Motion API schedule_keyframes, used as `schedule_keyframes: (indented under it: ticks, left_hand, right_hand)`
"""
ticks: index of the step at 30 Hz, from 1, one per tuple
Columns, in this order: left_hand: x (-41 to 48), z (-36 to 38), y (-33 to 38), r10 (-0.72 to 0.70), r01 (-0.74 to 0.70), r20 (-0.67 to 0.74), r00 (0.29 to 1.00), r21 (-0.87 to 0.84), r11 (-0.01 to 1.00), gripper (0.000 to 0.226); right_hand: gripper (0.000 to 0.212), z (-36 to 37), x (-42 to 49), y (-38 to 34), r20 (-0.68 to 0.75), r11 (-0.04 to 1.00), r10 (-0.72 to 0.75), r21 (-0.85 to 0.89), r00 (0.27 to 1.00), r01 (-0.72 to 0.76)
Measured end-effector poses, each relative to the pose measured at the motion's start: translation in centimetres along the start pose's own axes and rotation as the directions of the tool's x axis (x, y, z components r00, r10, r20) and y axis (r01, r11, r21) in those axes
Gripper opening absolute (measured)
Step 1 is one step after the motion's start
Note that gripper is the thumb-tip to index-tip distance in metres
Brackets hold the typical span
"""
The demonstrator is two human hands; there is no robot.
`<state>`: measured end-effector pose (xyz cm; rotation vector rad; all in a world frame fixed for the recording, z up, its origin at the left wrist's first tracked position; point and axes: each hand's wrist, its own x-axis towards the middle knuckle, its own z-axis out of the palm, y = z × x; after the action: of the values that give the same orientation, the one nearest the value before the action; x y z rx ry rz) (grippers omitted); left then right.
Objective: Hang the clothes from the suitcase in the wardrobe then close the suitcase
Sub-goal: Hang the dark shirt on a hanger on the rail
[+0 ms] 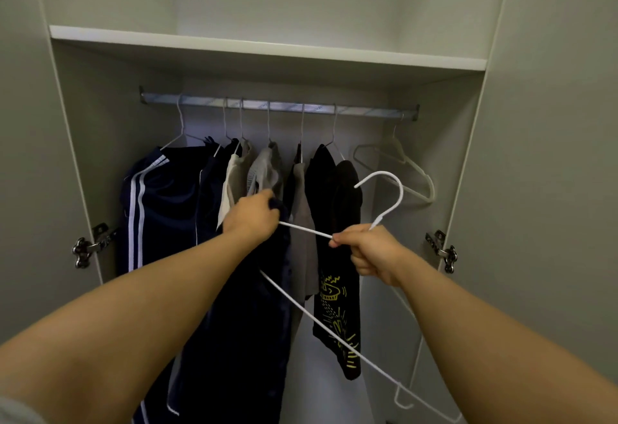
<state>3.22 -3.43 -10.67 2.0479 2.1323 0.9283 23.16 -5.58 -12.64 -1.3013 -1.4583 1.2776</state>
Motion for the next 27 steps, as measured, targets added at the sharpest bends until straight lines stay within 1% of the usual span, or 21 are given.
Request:
schedule_keyframes:
  ticks: [2, 5, 7, 8, 9, 10, 11, 12, 13, 14, 16, 17, 19, 21, 22, 24, 25, 26, 27]
  left_hand:
    - [-0.6, 0.2, 1.6, 0.091, -0.091, -0.001, 0.996, -0.005, 0.996, 0.025]
    - [-1.5, 0.5, 4.1, 0.247, -0.243, 0.039, 0.968, -0.08, 0.967, 0.025]
    - [-1.5, 0.3, 4.9, 0.304, -0.289, 0.081, 0.949, -0.153, 0.945, 0.029]
    - [-1.3, -0.1, 4.7, 0.319, -0.304, 0.111, 0.941, -0.137, 0.943, 0.033]
    - [-1.0, -0.6, 4.3, 0.35, -0.349, 0.141, 0.926, -0.035, 0.936, 0.037]
    - [-0.7, -1.1, 3.7, 0.389, -0.41, 0.168, 0.906, 0.12, 0.904, 0.043]
    - [-0.4, -1.6, 3.1, 0.424, -0.463, 0.193, 0.885, 0.258, 0.848, 0.047]
    - [-0.3, -1.9, 2.7, 0.446, -0.497, 0.221, 0.867, 0.326, 0.804, 0.049]
    - [-0.2, -2.0, 2.5, 0.456, -0.516, 0.245, 0.856, 0.342, 0.785, 0.048]
    - [-0.2, -2.1, 2.5, 0.461, -0.523, 0.252, 0.851, 0.319, 0.79, 0.046]
    - [-0.3, -1.8, 2.6, 0.453, -0.497, 0.223, 0.863, 0.217, 0.84, 0.04]
    - [-0.4, -1.6, 2.6, 0.442, -0.472, 0.187, 0.877, 0.164, 0.866, 0.038]
    - [-0.6, -1.2, 2.7, 0.408, -0.414, 0.091, 0.908, 0.068, 0.908, 0.035]
    - [-0.5, -1.0, 3.1, 0.358, -0.358, 0.016, 0.933, -0.023, 0.933, 0.033]
    - [-0.4, -1.0, 3.4, 0.338, -0.338, -0.01, 0.941, -0.059, 0.939, 0.032]
    - [-0.2, -0.9, 4.2, 0.307, -0.311, -0.05, 0.95, -0.104, 0.945, 0.031]
    - [-0.2, -1.0, 4.5, 0.292, -0.298, -0.07, 0.954, -0.115, 0.947, 0.03]
    - [-0.1, -1.1, 4.8, 0.272, -0.282, -0.088, 0.958, -0.132, 0.95, 0.027]
    - [0.0, -1.2, 5.0, 0.251, -0.266, -0.108, 0.962, -0.154, 0.952, 0.026]
  right_hand:
    - [0.023, 0.9, 0.3, -0.1, -0.025, 1.0, -0.002, 0.005, 1.0, 0.002]
    - [0.032, 2.6, 0.7, -0.8, -0.081, 1.0, -0.027, 0.0, 0.996, 0.027]
    - [0.04, 3.1, 1.0, -1.4, -0.134, 0.997, -0.06, 0.033, 0.989, 0.065]
    - [0.04, 3.0, 1.1, -1.7, -0.156, 0.995, -0.074, 0.053, 0.985, 0.083]
    - [0.037, 2.7, 1.1, -2.0, -0.171, 0.992, -0.092, 0.067, 0.981, 0.105]
    - [0.034, 2.2, 1.1, -2.4, -0.181, 0.99, -0.112, 0.062, 0.977, 0.125]
    - [0.03, 1.8, 1.0, -2.7, -0.186, 0.989, -0.128, 0.045, 0.974, 0.138]
    - [0.027, 1.6, 0.8, -2.9, -0.192, 0.989, -0.141, 0.026, 0.971, 0.149]
    - [0.026, 1.4, 0.7, -3.2, -0.202, 0.987, -0.154, 0.024, 0.967, 0.162]
    - [0.027, 1.3, 0.6, -3.3, -0.226, 0.984, -0.162, 0.041, 0.961, 0.175]
    - [0.031, 1.0, 0.8, -3.7, -0.307, 0.976, -0.181, 0.064, 0.934, 0.21]
    - [0.028, 0.9, 0.8, -3.8, -0.359, 0.975, -0.207, -0.001, 0.91, 0.221]
    - [0.014, 0.6, 0.8, -4.0, -0.454, 0.949, -0.29, -0.251, 0.842, 0.191]
    - [0.021, 0.9, 0.6, -3.6, -0.519, 0.876, -0.396, -0.46, 0.758, 0.143]
    - [0.021, 1.3, 0.3, -3.4, -0.542, 0.833, -0.468, -0.535, 0.698, 0.142]
    - [0.018, 2.2, -0.2, -3.2, -0.562, 0.744, -0.617, -0.645, 0.551, 0.175]
    - [0.018, 2.6, -0.2, -3.2, -0.556, 0.717, -0.657, -0.669, 0.509, 0.196]
    - [0.019, 2.9, -0.1, -3.1, -0.536, 0.717, -0.661, -0.656, 0.525, 0.233]
    - [0.02, 3.2, 0.0, -3.2, -0.498, 0.749, -0.62, -0.606, 0.607, 0.267]
